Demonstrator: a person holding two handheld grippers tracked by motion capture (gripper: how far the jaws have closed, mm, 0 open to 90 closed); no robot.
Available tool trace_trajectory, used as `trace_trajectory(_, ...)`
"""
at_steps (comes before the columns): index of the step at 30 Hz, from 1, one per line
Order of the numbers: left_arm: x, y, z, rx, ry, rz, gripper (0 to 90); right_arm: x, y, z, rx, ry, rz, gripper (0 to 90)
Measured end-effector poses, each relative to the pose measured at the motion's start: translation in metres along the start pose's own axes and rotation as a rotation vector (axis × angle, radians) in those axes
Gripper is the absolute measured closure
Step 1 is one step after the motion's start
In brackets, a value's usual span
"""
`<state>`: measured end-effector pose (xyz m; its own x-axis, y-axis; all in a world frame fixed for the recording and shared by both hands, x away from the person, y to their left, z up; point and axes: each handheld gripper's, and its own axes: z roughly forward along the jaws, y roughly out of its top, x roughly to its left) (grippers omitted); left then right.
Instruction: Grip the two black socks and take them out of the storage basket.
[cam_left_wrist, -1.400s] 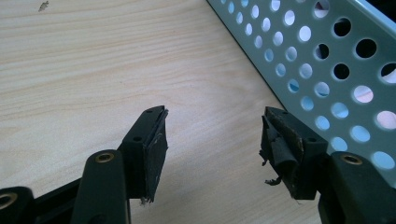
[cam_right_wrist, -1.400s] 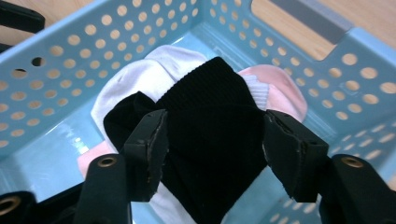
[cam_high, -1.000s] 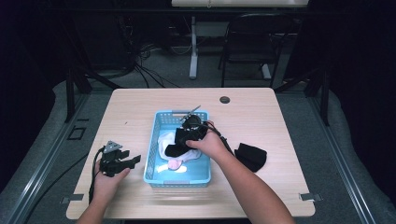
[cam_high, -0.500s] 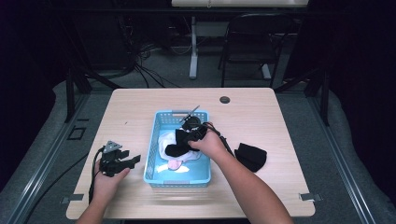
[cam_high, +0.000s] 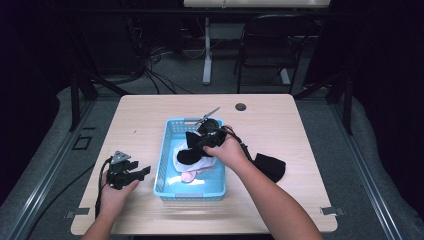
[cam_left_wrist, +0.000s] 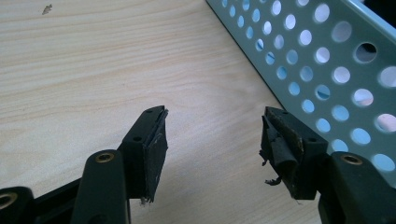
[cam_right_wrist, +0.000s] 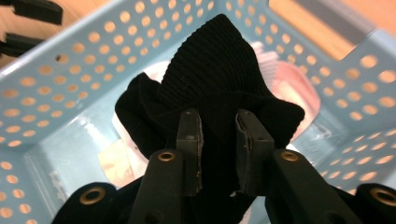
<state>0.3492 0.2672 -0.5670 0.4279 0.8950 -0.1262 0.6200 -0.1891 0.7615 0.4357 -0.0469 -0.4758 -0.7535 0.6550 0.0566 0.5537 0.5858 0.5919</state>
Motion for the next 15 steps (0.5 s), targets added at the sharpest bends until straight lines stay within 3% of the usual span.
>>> trace_trajectory(5,-0.0001,0.0000,0.0001,-0.001,0.000,-0.001,40.7,0.0003,0.0024,-0.0066,-0.026,-0.017,-0.007,71.1)
trace_trajectory(9,0.0000,0.0000,-0.0001,-0.001,-0.001,-0.001,40.7,-0.0006,0.0007,-0.0028,-0.016,-0.015,0.000,71.1)
trace_trajectory(15,0.0002,0.0001,0.0000,0.002,-0.003,-0.004,40.7,-0.0020,-0.0021,0.0019,0.001,-0.008,0.001,81.7)
